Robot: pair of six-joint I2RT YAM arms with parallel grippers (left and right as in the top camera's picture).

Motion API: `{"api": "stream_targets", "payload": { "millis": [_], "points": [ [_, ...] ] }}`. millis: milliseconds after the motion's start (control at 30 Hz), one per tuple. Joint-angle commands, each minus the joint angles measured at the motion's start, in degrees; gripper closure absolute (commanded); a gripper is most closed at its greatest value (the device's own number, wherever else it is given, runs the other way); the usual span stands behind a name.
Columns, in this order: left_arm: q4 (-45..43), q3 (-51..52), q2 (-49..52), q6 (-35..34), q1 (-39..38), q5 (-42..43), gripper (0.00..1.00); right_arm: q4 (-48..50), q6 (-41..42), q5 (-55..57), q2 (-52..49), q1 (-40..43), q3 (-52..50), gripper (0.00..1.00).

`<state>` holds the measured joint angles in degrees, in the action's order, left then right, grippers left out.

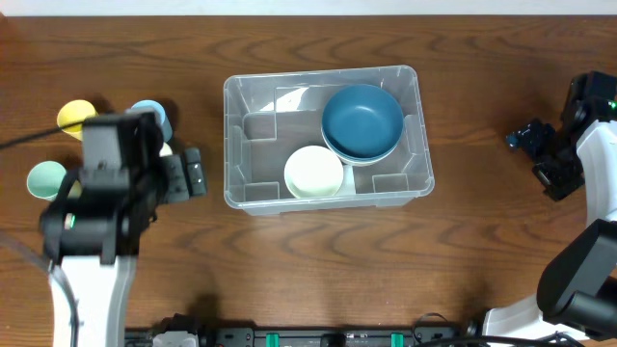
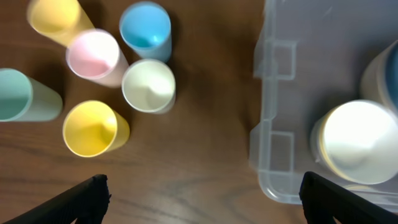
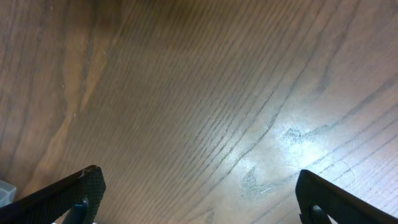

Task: Pack container
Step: 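Move the left gripper to the cream cup and grip its rim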

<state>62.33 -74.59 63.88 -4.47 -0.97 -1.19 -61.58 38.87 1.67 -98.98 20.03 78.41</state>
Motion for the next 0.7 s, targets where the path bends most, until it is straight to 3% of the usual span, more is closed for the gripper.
{"api": "stream_targets", "payload": {
  "millis": [0, 300, 667],
  "points": [
    [1.0, -1.5, 5.3, 1.4, -0.2, -1.0, 0.02, 0.1, 0.9, 0.2, 0.1, 0.2, 0.2, 0.01],
    [-3.5, -1.5, 14.1, 1.2, 2.6, -1.0, 0.02, 0.1, 0.9, 0.2, 0.1, 0.2, 0.2, 0.01],
    [-7.4, -1.5, 17.8, 2.3, 5.3, -1.0, 0.02, 0.1, 0.9, 0.2, 0.1, 0.2, 0.2, 0.01]
  ]
}}
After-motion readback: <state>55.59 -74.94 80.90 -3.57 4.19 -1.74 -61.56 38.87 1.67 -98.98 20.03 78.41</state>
